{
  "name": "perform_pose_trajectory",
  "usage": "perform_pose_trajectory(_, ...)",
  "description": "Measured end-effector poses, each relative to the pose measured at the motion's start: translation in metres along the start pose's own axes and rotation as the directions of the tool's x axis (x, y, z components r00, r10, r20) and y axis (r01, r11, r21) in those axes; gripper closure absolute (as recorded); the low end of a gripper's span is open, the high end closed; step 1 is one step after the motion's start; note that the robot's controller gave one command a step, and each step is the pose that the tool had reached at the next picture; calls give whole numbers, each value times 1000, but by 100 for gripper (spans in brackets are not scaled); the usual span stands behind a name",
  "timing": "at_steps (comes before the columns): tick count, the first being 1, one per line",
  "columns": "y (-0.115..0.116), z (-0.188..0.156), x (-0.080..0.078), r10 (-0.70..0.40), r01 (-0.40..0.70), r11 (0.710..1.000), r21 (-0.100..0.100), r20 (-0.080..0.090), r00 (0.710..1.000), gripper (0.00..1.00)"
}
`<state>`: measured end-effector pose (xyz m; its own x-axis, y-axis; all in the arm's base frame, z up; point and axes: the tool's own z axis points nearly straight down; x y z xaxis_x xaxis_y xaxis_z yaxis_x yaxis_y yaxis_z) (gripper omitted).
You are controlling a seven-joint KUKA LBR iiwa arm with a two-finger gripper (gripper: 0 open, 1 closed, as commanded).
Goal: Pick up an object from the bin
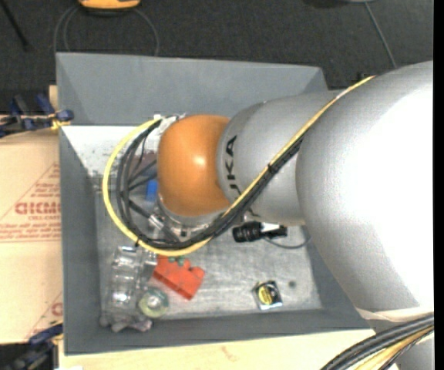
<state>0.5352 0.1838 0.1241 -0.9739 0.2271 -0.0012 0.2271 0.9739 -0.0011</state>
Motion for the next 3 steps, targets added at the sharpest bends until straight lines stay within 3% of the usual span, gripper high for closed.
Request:
perform_pose_trajectory(1,-38,50,-9,-261,261,965,-5,16,965,0)
perform_pose_trajectory(2,-111,51,12,-328,328,945,-3,15,945,0)
perform_pose_trajectory(3,-168,50,-13,-281,281,960,-2,12,960,0)
